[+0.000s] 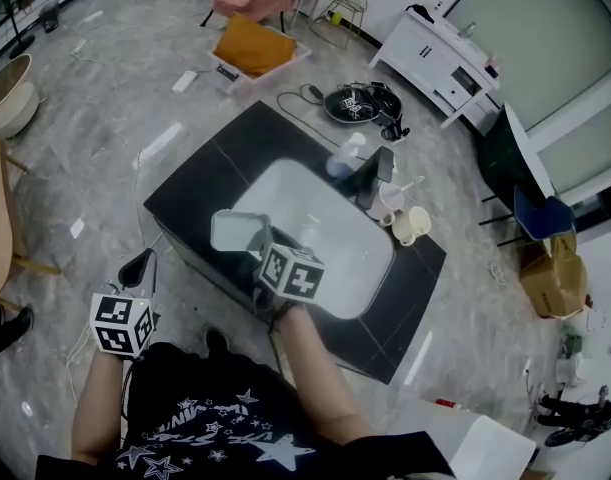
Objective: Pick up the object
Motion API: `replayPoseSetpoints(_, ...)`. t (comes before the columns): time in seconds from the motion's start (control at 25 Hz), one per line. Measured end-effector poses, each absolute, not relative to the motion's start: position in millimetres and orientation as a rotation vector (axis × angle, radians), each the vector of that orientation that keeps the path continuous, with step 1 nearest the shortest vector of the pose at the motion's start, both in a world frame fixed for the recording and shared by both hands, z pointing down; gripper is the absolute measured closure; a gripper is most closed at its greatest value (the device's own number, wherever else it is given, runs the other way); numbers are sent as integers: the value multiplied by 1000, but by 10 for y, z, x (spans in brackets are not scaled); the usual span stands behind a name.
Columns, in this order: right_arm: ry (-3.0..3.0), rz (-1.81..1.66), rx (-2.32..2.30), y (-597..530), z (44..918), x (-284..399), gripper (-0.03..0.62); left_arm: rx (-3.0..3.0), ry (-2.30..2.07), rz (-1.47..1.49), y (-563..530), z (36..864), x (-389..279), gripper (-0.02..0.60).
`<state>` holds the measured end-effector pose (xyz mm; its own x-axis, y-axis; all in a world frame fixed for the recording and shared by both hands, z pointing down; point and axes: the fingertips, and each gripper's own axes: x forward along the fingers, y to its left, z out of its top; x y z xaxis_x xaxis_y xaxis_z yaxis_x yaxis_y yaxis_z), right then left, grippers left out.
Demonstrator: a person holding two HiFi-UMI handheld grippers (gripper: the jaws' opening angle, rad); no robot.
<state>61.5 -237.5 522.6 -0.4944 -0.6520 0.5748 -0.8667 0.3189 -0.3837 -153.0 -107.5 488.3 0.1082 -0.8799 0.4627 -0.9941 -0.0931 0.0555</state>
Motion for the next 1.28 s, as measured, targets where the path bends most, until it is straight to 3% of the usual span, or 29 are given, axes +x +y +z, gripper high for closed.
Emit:
replayPoseSetpoints(0.52, -2308, 850, 1234, -1676, 5131, 371, 583, 1932, -1861, 390, -92, 4977, -1619, 572)
replayPoseSetpoints(1.28, -2334, 814, 1221, -50, 4955, 520, 583, 1948, -1880, 353, 1546, 4822, -1445, 572)
